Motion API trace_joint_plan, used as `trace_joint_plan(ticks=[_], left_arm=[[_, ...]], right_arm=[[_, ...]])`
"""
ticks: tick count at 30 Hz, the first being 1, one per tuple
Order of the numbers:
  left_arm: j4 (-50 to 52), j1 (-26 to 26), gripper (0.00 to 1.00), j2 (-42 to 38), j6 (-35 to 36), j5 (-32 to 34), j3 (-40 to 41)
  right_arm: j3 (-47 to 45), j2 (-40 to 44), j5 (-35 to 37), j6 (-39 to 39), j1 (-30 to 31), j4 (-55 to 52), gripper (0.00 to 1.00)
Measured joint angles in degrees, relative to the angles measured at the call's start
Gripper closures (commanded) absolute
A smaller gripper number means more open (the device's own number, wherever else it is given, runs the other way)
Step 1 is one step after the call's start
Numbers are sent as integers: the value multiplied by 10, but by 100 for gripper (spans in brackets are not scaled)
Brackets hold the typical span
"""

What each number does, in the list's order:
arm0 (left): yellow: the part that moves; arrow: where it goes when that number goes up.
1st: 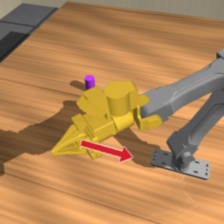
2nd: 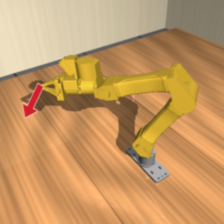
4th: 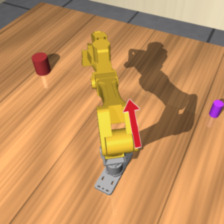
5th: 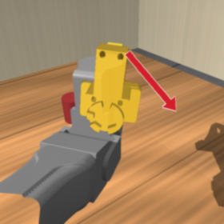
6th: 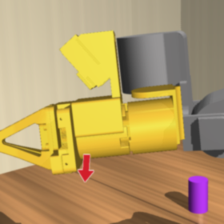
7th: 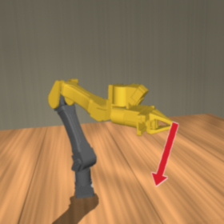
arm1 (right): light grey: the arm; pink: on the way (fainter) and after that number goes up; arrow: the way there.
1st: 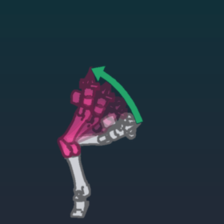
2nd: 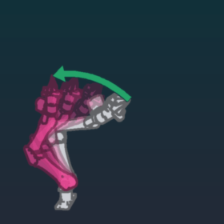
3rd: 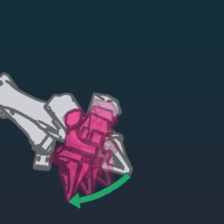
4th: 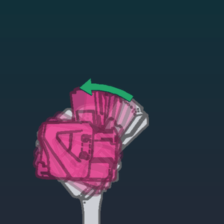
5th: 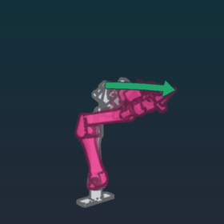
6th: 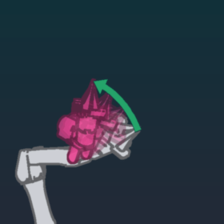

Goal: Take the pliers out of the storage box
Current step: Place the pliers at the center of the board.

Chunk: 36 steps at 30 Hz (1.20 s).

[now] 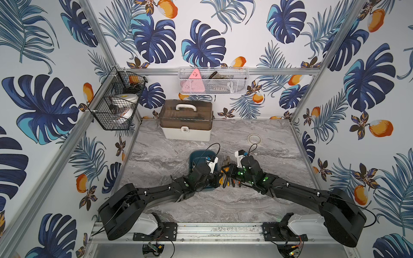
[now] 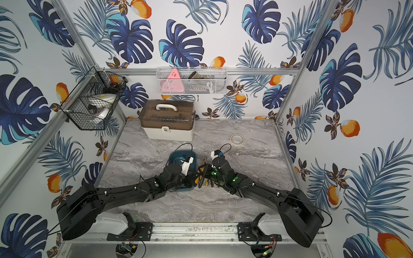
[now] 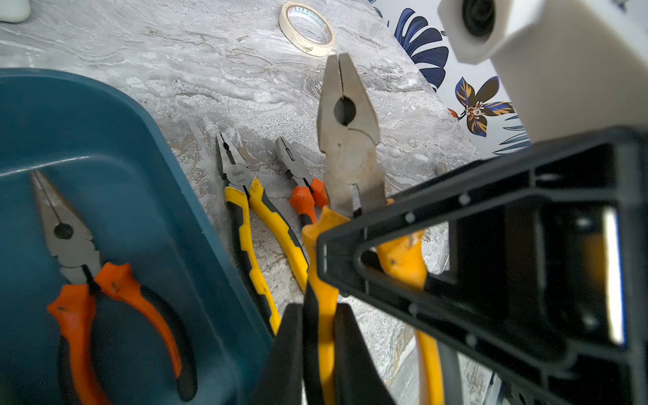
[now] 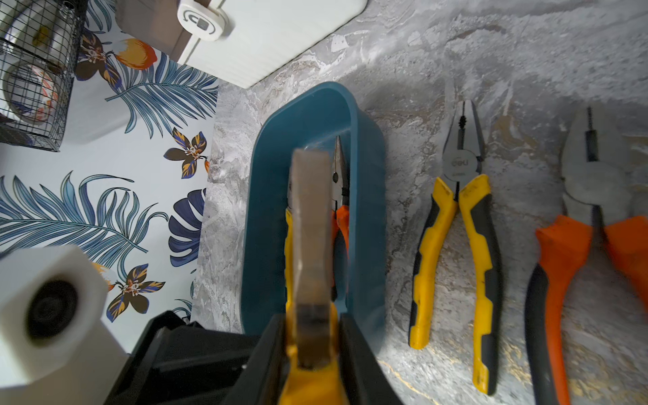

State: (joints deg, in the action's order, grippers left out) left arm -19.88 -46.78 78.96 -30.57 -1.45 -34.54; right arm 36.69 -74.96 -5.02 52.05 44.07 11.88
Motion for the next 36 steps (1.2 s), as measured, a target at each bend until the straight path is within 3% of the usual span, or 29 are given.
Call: trace_joint_plan(ticks=[1,8,10,14,18,22,28,36], left_arm=[[-3,0,100,0,0,3,1],[7,0,73,-23,-9,28,15],[5,0,50,-36,-8,37,19],[0,-1,25,-55,-9,59,20],[9,-1,22,-74,-17,95,21],[14,0,22,-80,-25,125,21],[26,0,24,-40,-26,129,9],[27,0,24,-21,-32,100,7]], right_arm=[[2,-2,0,-1,0,0,78],[21,-29,-20,-11,0,9,99],[33,-30,-22,-13,0,6,100],[50,-8,-18,-28,-1,-23,100],[62,43,-15,-63,-19,-82,100],[94,68,-12,-134,-92,-187,100],[128,-23,-5,-220,-213,-351,100],[118,-86,-62,-273,-247,-367,100]])
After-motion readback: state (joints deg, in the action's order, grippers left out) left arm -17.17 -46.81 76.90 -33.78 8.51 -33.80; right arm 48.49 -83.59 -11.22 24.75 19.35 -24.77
